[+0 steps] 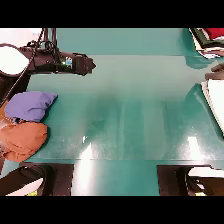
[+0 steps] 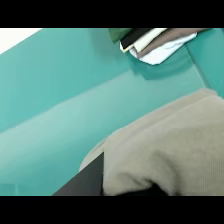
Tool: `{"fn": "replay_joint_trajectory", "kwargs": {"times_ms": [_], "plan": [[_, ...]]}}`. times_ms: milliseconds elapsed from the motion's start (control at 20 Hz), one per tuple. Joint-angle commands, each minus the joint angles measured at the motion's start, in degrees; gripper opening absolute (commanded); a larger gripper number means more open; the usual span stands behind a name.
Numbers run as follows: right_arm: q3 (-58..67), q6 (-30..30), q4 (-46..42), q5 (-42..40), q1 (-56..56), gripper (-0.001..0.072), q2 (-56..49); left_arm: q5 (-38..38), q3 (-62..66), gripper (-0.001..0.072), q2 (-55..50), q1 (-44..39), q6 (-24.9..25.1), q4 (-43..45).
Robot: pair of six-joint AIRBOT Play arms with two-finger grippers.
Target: Fold the shirts.
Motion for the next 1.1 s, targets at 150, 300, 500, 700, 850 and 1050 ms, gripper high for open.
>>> {"fn": "replay_joint_trajectory", "kwargs": {"times_ms": [150,300,500,700,850,1050], "plan": [[-12.4,0.4,-10.8,3.8,-6.0,0.0017,8.9,0.0,0.0,0.0028,0.0,0.0,0.1,0.2],[-20.2,0.4,-16.8,4.7,-9.7,0.0017,12.2,0.0,0.0,0.0028,0.0,0.0,0.6,0.2],[-28.5,0.3,-21.6,4.9,-14.2,0.0111,15.2,0.0,-0.1,0.0028,0.0,0.0,0.5,0.2],[-32.0,0.3,-23.9,5.4,-17.6,0.0399,16.4,-0.1,-0.1,0.0028,0.0,0.0,0.6,0.2],[-32.0,0.4,-23.2,7.1,-19.1,0.0522,16.6,-0.1,-0.1,0.0028,0.0,0.0,0.5,0.2],[-32.0,0.4,-12.4,4.8,-13.0,0.0521,19.0,0.0,-0.1,0.0028,0.0,0.0,0.5,0.2]]}}
